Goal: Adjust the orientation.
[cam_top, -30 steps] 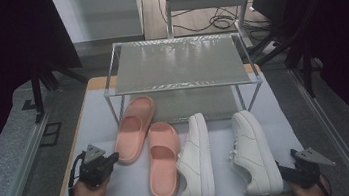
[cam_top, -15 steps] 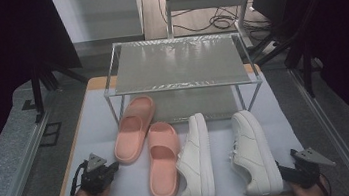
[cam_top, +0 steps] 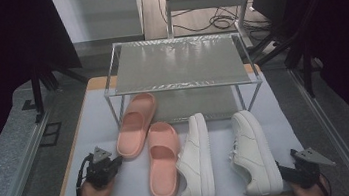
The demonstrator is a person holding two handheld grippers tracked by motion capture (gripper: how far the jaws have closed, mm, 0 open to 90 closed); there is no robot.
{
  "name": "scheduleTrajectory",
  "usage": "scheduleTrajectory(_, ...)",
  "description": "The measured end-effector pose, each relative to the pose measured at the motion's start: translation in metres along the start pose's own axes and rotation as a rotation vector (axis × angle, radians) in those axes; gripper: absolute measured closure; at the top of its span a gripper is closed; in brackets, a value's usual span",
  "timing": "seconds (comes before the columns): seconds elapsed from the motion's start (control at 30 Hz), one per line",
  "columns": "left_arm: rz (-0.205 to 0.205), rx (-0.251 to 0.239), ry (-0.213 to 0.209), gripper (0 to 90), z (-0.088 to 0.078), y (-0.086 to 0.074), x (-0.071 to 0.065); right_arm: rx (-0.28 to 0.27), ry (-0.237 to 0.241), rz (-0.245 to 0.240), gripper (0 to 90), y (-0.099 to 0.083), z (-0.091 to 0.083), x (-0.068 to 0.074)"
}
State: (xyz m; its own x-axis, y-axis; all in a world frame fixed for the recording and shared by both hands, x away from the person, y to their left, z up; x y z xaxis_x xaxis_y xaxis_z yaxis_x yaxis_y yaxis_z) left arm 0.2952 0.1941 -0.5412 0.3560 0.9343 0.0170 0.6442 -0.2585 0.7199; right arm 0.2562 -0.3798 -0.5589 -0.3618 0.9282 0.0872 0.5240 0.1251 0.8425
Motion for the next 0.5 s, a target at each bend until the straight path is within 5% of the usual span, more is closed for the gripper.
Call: scheduleTrajectory(0.5, 0.017, -0.029, 0.007, 89.8, 0.012, 0.031, -0.003, 0.0, 0.0, -0.001, 13.1, 0.0, 0.0, 0.0)
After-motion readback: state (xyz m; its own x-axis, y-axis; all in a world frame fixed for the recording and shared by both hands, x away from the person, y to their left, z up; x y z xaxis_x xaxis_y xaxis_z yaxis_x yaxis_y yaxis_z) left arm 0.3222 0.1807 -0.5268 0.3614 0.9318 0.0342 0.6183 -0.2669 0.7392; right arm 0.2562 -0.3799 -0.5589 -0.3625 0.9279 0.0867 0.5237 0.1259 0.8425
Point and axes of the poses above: each handheld gripper's, and its own axes: z roughly forward along the jaws, y roughly out of its top, x roughly to its left, the point moved 4 cm from there along z, roughly forward along the jaws, and after that the axes turned 8 degrees about y, right-handed, at the moved point
